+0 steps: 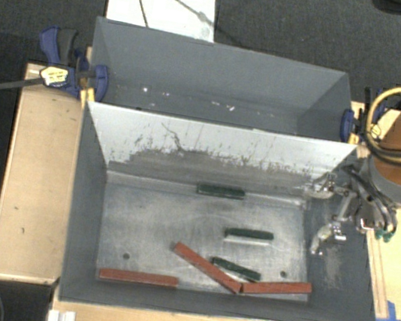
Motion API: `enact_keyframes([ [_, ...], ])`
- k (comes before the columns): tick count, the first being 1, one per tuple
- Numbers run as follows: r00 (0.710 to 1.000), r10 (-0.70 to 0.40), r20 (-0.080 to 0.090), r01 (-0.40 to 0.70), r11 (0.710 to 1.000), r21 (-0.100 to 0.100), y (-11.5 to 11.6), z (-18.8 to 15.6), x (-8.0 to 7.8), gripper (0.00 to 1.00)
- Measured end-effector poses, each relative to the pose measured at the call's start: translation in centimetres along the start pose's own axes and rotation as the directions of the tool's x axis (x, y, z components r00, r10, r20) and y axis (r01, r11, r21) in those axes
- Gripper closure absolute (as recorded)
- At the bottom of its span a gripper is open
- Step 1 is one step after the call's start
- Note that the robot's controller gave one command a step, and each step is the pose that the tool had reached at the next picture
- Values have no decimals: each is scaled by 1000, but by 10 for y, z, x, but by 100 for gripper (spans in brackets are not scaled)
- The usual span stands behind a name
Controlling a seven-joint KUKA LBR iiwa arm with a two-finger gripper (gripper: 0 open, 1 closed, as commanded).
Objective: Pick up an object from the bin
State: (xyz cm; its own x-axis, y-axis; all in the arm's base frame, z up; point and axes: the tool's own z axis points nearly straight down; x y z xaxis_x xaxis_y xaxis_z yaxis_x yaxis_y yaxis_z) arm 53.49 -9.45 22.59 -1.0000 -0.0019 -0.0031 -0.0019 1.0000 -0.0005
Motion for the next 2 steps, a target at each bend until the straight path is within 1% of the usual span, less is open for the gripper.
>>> enact_keyframes([
  [1,1000,-1,0,1,1000,0,0,0,0,0],
  [2,999,-48,7,48,999,2,18,51,-12,0],
])
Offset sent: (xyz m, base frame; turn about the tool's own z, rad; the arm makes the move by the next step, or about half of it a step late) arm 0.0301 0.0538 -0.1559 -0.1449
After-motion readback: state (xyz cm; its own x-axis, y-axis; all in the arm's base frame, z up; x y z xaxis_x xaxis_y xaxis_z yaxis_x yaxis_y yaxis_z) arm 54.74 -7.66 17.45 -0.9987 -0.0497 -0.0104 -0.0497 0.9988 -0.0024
